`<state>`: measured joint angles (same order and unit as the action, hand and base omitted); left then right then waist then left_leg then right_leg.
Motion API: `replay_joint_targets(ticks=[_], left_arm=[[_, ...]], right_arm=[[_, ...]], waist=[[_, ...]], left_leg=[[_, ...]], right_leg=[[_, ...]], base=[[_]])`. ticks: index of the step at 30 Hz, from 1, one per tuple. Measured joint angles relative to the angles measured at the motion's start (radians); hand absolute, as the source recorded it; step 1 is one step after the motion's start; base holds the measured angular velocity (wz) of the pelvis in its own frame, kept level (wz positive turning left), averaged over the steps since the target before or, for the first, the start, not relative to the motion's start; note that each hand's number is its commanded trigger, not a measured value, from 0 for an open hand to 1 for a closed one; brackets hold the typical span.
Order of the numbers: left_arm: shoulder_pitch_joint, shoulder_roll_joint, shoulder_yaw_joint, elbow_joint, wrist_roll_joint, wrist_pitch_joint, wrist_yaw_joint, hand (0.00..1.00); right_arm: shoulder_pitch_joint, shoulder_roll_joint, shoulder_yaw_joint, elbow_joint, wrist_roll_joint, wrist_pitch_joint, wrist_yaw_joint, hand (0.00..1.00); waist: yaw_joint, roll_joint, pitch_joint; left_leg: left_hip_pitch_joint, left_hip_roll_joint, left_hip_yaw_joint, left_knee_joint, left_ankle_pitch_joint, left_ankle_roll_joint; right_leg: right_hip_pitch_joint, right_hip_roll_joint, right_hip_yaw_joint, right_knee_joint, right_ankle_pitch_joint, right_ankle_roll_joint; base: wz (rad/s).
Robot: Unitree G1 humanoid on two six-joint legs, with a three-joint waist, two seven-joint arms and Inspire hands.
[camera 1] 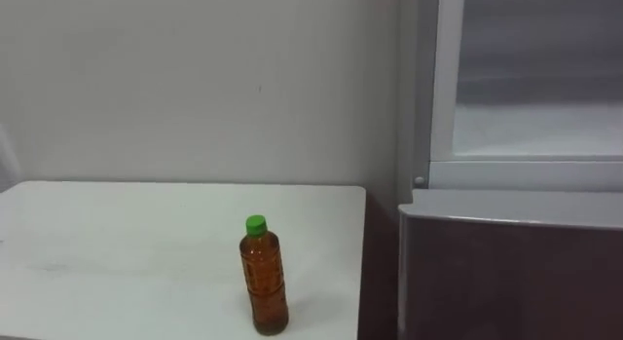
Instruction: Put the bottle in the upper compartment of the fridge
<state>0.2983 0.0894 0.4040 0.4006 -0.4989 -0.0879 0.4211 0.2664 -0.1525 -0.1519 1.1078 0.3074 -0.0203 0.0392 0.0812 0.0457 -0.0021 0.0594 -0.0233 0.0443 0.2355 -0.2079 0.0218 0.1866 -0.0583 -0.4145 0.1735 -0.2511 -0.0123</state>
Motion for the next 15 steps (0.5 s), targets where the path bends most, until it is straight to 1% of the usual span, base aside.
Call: replay_joint_targets(ticks=[1, 2, 3, 4, 5, 7, 8, 9, 12, 13, 15], left_arm=[[0.0, 0.002, -0.009, 0.053, 0.0, -0.012, -0.008, 0.0], [0.0, 0.002, -0.015, 0.081, 0.0, -0.014, -0.015, 0.0], [0.0, 0.002, -0.027, 0.134, -0.001, -0.014, -0.024, 0.0], [0.001, 0.001, -0.038, 0.181, -0.002, -0.013, -0.037, 0.0], [0.001, 0.001, -0.044, 0.204, -0.002, -0.012, -0.042, 0.0], [0.01, 0.001, -0.071, 0.287, 0.001, -0.011, -0.065, 0.0], [0.012, 0.001, -0.078, 0.305, 0.001, -0.011, -0.069, 0.0], [0.013, 0.002, -0.096, 0.347, 0.0, -0.01, -0.081, 0.0], [0.01, 0.002, -0.149, 0.472, 0.006, 0.0, -0.119, 0.0], [0.008, 0.002, -0.155, 0.521, 0.022, 0.007, -0.136, 0.0], [0.006, 0.002, -0.156, 0.582, 0.035, 0.014, -0.158, 0.0]], right_arm=[[0.0, -0.002, 0.0, 0.001, 0.0, 0.0, 0.002, 0.0], [0.001, -0.002, 0.0, 0.001, 0.0, -0.001, 0.004, 0.0], [0.001, -0.001, 0.001, 0.001, 0.001, -0.001, 0.008, 0.0], [0.001, 0.003, 0.001, 0.001, 0.003, -0.001, 0.009, 0.0], [0.002, 0.003, 0.001, 0.001, 0.004, -0.001, 0.01, 0.0], [0.008, 0.0, 0.001, -0.001, 0.001, -0.001, 0.03, 0.0], [0.008, 0.0, 0.002, -0.001, 0.001, 0.0, 0.034, 0.0], [0.006, -0.002, 0.002, 0.001, -0.003, 0.0, 0.043, 0.0], [0.005, -0.008, 0.006, 0.003, -0.019, 0.0, 0.049, 0.0], [0.004, -0.008, 0.009, 0.004, -0.019, 0.0, 0.049, 0.0], [0.003, -0.008, 0.012, 0.016, -0.015, 0.0, 0.048, 0.0]], waist=[[0.0, 0.004, -0.002], [-0.001, 0.006, -0.004], [-0.006, 0.005, -0.0065], [-0.015, 0.0, -0.008], [-0.017, -0.006, -0.0107], [-0.019, -0.008, -0.0074], [-0.02, -0.01, -0.0064], [-0.022, -0.015, -0.0054], [-0.024, -0.018, -0.0044], [-0.025, -0.018, -0.0045], [-0.026, -0.019, -0.0042]], left_leg=[[0.004, -0.001, 0.006, -0.002, -0.002, 0.002], [0.005, -0.001, 0.005, -0.002, -0.004, 0.003], [0.005, -0.004, 0.002, -0.002, -0.004, 0.004], [0.006, -0.006, 0.001, -0.003, -0.004, 0.004], [0.007, -0.006, 0.004, -0.005, -0.004, 0.004], [0.017, -0.007, 0.008, -0.009, -0.004, 0.005], [0.019, -0.007, 0.008, -0.011, -0.005, 0.005], [0.021, -0.007, 0.01, -0.014, -0.005, 0.006], [0.022, -0.006, 0.019, -0.013, -0.01, 0.01], [0.022, -0.006, 0.024, -0.012, -0.011, 0.011], [0.021, -0.006, 0.028, -0.012, -0.012, 0.012]], right_leg=[[0.004, -0.001, 0.001, -0.001, 0.0, 0.002], [0.004, -0.002, 0.0, -0.001, 0.0, 0.003], [0.006, -0.004, -0.002, 0.0, 0.0, 0.005], [0.007, -0.005, -0.002, 0.003, 0.0, 0.007], [0.006, -0.006, -0.001, 0.005, 0.0, 0.007], [0.006, -0.009, 0.009, 0.012, -0.001, 0.009], [0.007, -0.008, 0.013, 0.012, -0.001, 0.009], [0.007, -0.008, 0.019, 0.01, -0.002, 0.01], [0.005, -0.008, 0.033, 0.007, -0.003, 0.012], [0.006, -0.008, 0.037, 0.005, -0.003, 0.012], [0.006, -0.006, 0.041, 0.0, -0.001, 0.015]], base=[[0.0], [0.0], [0.0], [0.05], [0.0], [-0.1], [-0.1], [-0.07], [-0.07], [-0.07], [-0.02]])
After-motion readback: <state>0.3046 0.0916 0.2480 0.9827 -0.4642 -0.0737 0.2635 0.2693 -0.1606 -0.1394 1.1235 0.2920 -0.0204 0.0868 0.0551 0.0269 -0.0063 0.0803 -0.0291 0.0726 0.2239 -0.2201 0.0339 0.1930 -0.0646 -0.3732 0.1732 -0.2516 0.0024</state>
